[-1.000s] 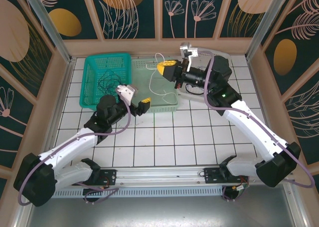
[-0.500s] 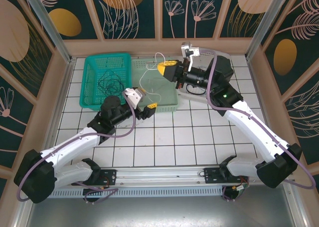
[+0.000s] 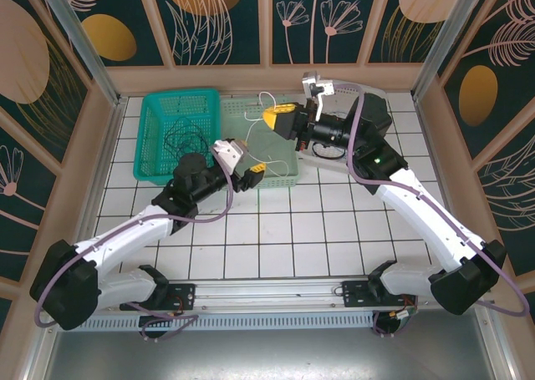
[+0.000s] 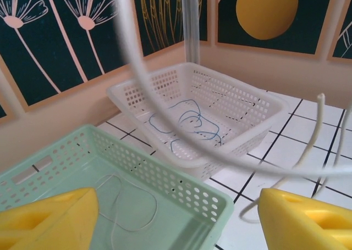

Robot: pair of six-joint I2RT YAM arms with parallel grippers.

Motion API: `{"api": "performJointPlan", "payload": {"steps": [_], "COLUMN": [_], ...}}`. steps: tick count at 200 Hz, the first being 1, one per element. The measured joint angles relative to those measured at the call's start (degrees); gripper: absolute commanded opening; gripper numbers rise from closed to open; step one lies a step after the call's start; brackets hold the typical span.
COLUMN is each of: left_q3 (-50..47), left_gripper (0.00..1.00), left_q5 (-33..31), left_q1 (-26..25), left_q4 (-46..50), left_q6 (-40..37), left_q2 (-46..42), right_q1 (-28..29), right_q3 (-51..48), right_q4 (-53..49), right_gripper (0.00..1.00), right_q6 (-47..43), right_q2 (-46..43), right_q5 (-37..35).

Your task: Untangle the cables

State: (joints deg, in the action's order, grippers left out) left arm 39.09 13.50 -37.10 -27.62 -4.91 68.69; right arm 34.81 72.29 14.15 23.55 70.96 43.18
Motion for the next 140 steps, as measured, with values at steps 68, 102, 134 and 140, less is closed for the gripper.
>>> {"api": "performJointPlan", "payload": {"steps": [68,102,134,140], "left_q3": [0.9,1.1,1.3,1.3], "left_gripper": [0.68,0.39,0.17,0.16], "left_q5": [2.5,2.6,1.3,0.8], "left_q1": [-1.0,-1.0,-1.0,-1.0], "left_q4": [-1.6,-2.1,-2.2,-2.2], "left_q6": [0.2,0.3,0.9,0.9], "left_q2": [2.3,2.4,2.9,3.0], "right_q1": [0.0,0.0,0.0,-0.1], "right_q3": [0.0,0.0,0.0,0.0], "right_q4": [0.0,0.2,0.4,0.4], "right_gripper": [0.00,0.00,0.00,0.00], "right_q6": [0.0,0.3,0.8,0.8], "right_q2": [0.0,0.0,0.0,0.0], "right_q5": [0.0,0.0,0.0,0.0]}}
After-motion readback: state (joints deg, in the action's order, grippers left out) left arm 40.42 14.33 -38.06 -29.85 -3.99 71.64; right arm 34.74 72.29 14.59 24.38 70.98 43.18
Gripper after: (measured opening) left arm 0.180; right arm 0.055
